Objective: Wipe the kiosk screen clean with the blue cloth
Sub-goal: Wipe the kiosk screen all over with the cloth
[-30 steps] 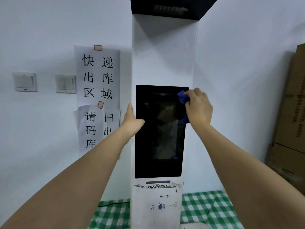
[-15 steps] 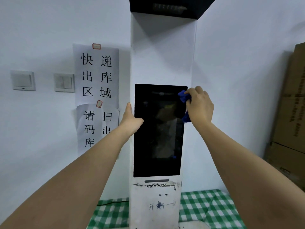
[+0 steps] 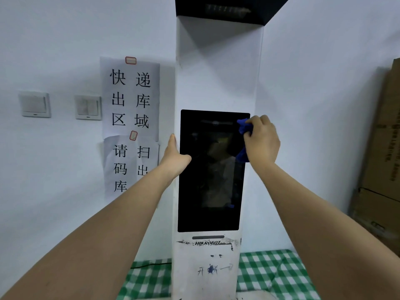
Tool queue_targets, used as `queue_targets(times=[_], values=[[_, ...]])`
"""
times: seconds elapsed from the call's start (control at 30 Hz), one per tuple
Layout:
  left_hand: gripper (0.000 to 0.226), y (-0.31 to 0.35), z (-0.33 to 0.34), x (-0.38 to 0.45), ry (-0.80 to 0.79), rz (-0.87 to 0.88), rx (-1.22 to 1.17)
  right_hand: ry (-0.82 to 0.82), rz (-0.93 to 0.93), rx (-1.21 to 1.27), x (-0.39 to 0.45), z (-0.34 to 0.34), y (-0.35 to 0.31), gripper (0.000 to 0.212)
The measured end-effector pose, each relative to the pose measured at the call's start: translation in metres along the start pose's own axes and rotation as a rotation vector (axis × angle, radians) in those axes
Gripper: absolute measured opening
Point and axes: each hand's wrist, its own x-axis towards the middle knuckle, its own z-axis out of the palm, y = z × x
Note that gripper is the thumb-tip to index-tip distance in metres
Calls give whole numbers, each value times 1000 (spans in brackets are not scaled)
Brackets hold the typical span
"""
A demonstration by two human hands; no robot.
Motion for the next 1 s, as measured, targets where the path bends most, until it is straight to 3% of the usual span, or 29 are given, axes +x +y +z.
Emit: queue_targets(times=[0.13, 0.27, 0.33, 0.47, 0.53, 0.6, 0.77, 0.93, 1.0], values=[[86, -1, -2, 1, -9, 14, -1, -51, -110, 28, -11, 13, -40, 27], [85, -2, -3, 2, -15, 41, -10, -137, -527, -53, -20, 23, -46, 26], [85, -2, -4, 3, -26, 35, -12, -107, -610, -98, -15, 22, -38, 24], [85, -5, -4, 3, -30, 36, -17, -4, -264, -47, -8, 20, -45, 21], [87, -7, -5, 3, -24, 30, -18, -8, -177, -20, -16, 24, -61, 23], [89, -11, -5, 4, -17, 37, -31, -52, -256, 1, -28, 31, -75, 24], [90, -14, -6, 8, -32, 51, -36, -124, -682, -125, -42, 36, -64, 35], [90, -17, -7, 10, -43, 50, -37, 54, -391, -38, -17, 28, -62, 22], [90, -18, -6, 10, -33, 56, -37, 49, -387, -7, -23, 33, -75, 23]])
